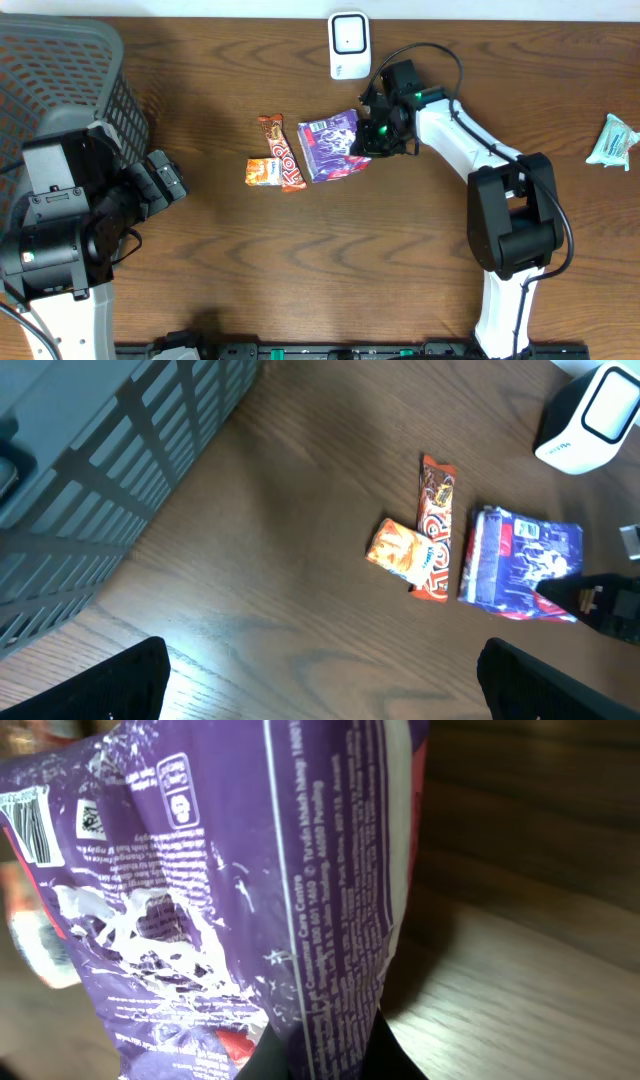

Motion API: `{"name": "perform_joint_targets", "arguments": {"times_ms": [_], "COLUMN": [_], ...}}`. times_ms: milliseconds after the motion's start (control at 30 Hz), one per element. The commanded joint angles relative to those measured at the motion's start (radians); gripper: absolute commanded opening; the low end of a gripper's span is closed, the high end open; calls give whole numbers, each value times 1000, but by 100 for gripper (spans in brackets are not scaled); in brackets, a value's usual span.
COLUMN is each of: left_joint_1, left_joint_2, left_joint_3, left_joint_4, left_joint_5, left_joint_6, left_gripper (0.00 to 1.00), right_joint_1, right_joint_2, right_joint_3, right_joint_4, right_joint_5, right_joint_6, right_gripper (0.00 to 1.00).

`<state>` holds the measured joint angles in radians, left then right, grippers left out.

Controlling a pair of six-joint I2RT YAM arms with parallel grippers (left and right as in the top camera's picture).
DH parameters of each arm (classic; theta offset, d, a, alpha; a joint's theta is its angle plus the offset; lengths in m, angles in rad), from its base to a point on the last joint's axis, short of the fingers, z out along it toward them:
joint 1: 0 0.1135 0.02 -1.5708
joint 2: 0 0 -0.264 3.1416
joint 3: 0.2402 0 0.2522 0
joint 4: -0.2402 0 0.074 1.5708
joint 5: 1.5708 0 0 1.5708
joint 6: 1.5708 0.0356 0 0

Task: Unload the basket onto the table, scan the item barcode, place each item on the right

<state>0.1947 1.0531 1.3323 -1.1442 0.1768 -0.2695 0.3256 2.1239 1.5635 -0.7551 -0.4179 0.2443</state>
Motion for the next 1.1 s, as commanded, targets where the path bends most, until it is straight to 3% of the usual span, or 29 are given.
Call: {"name": "perform_joint_targets", "arguments": {"times_ms": [0, 133, 300, 400, 500, 767, 867, 1067], "left_joint_1": [3, 3, 3, 3, 3, 3, 3, 3], "left_joint_2": [0, 0, 0, 0, 0, 0, 0, 0], "left_joint_3": [10, 10, 10, 10, 10, 10, 10, 10], "left_joint_4": [0, 0, 0, 0, 0, 0, 0, 0], "left_joint_5": [-6, -6, -6, -6, -6, -6, -6, -6], "left_joint_6": [-5, -5, -5, -5, -5, -5, -5, -5], "left_gripper": [98, 98, 98, 98, 98, 98, 98, 98], "right_joint_1": [-2, 10, 39, 72, 97, 133, 179, 314], "right_joint_2": [-62, -115, -187, -205, -191, -62, -45, -46], "right_joint_3": [64, 114, 157, 157, 135, 56, 56, 90], "right_joint_4": [-54, -143, -329, -401, -428, -408, -406, -336], "right_joint_5": [232, 490, 991, 1167, 1243, 1226, 1186, 1077], "right_joint_6": [-36, -8, 270, 329, 362, 387, 387, 381], "right_gripper": [1, 1, 1, 1, 1, 2, 14, 68]}}
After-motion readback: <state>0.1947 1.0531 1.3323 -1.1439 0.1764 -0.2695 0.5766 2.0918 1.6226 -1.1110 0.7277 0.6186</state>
